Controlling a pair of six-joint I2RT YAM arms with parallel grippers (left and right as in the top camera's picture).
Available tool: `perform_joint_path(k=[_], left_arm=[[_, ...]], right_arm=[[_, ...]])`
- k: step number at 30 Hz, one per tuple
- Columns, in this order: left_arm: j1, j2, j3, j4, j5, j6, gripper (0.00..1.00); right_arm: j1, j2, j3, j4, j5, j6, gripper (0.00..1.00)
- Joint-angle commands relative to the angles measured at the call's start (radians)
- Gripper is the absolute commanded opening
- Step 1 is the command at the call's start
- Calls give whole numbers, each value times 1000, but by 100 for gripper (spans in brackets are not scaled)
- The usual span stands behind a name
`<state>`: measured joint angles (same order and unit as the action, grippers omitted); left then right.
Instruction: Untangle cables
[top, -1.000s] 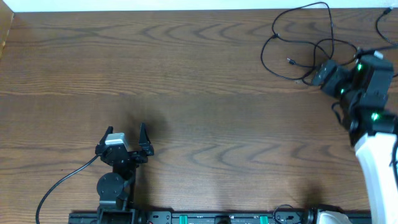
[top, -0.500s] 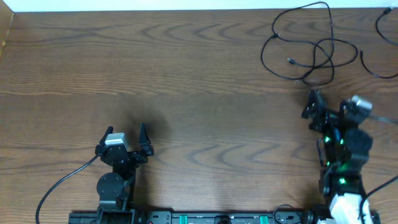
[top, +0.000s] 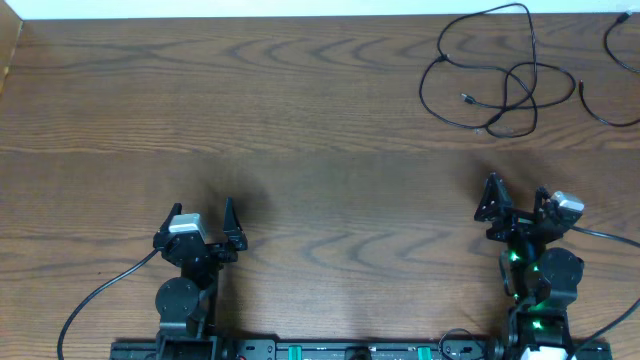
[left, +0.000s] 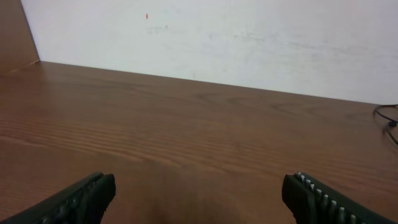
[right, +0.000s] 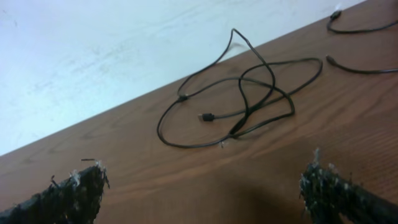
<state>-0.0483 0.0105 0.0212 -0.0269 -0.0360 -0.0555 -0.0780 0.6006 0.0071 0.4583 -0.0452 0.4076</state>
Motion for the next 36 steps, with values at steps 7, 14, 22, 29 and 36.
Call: perform_joint_path(k=[7, 14, 22, 29, 36], left_arm=[[3, -5, -17, -43, -25, -8, 91], [3, -5, -17, -43, -25, -8, 91], [3, -5, -17, -43, -25, -8, 91], [3, -5, -17, -43, -25, -8, 91], [3, -5, -17, -43, -25, -8, 91]], right_arm=[[61, -164, -2, -151, 21, -202, 99], [82, -338, -2, -343, 55, -271, 99], [82, -512, -2, -533, 72, -301, 99], [85, -597, -2, -531, 72, -384, 99], [85, -596, -2, -533, 72, -420, 99]])
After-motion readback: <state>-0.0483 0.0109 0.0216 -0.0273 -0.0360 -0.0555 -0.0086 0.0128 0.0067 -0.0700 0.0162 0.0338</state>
